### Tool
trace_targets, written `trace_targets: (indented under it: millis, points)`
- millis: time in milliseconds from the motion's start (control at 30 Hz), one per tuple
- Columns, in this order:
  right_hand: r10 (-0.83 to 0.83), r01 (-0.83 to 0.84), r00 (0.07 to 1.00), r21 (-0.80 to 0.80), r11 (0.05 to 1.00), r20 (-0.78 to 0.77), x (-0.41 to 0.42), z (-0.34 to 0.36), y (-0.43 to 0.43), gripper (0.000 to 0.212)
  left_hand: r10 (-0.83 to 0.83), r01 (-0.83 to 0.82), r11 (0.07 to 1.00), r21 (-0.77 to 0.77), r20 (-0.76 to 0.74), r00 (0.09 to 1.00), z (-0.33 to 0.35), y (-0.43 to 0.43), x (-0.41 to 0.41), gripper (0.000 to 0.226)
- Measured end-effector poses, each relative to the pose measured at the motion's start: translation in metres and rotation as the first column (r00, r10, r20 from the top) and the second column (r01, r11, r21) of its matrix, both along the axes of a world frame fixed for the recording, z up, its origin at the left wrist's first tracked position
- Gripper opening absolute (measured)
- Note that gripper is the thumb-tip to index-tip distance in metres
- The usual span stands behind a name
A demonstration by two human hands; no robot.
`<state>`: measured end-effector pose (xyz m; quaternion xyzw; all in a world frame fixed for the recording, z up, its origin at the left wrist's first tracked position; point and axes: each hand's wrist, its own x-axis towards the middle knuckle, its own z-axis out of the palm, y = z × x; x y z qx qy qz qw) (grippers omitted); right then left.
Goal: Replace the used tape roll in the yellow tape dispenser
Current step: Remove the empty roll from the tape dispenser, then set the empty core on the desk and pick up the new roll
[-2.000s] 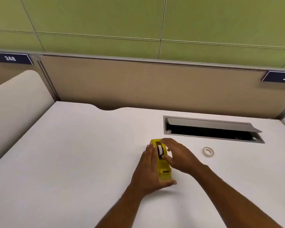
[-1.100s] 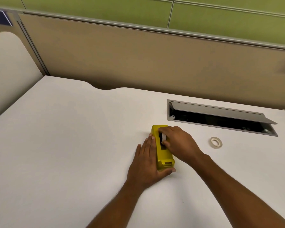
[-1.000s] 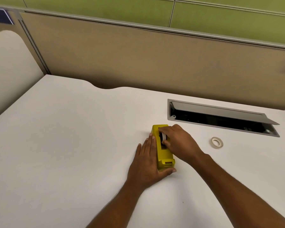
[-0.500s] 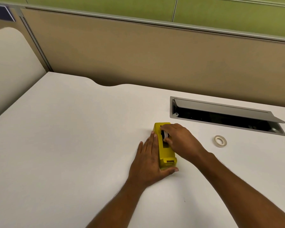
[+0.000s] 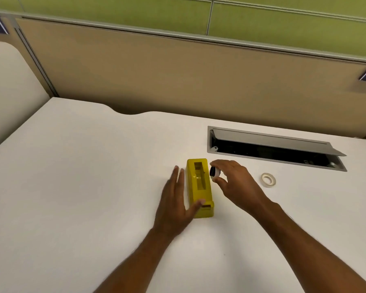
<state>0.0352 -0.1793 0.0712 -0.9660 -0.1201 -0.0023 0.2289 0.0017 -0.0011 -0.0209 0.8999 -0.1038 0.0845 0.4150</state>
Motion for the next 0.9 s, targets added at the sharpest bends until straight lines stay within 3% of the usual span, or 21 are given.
trace_targets:
  millis: [100, 167, 300, 367, 500, 700, 900]
  points:
    - [-0.033, 0.033, 0.999, 0.02, 0.999, 0.017, -0.007, 0.008, -0.015, 0.038, 0.16, -0.141, 0.979, -0.148, 0.125, 0.979, 0.028, -0.02, 0.004, 0.057]
    - [-0.054, 0.052, 0.998, 0.032, 0.998, 0.039, -0.012, 0.015, -0.024, 0.038, 0.16, -0.123, 0.957, -0.262, 0.125, 0.979, 0.051, -0.043, 0.008, 0.045]
    - [-0.03, 0.026, 0.995, 0.036, 0.999, 0.093, -0.02, 0.031, -0.04, 0.036, -0.062, -0.007, 0.91, -0.414, -0.154, 0.986, 0.084, -0.084, 0.011, 0.041]
    - [-0.027, 0.024, 0.997, 0.042, 0.999, 0.079, -0.021, 0.036, -0.05, 0.035, -0.109, 0.012, 0.91, -0.415, -0.211, 0.971, 0.089, -0.099, 0.011, 0.039]
    - [-0.071, 0.066, 0.996, 0.086, 0.994, 0.052, -0.026, 0.042, -0.069, 0.045, -0.04, -0.058, 0.905, -0.422, -0.219, 0.975, 0.097, -0.116, 0.01, 0.034]
    - [-0.096, 0.068, 0.993, 0.353, 0.933, 0.062, -0.027, 0.053, -0.091, 0.047, -0.005, -0.129, 0.864, -0.487, -0.263, 0.965, 0.104, -0.132, 0.007, 0.032]
    - [-0.161, 0.139, 0.987, 0.514, 0.847, -0.002, -0.024, 0.056, -0.102, 0.022, -0.02, -0.105, 0.845, -0.525, -0.226, 0.974, 0.114, -0.147, 0.008, 0.029]
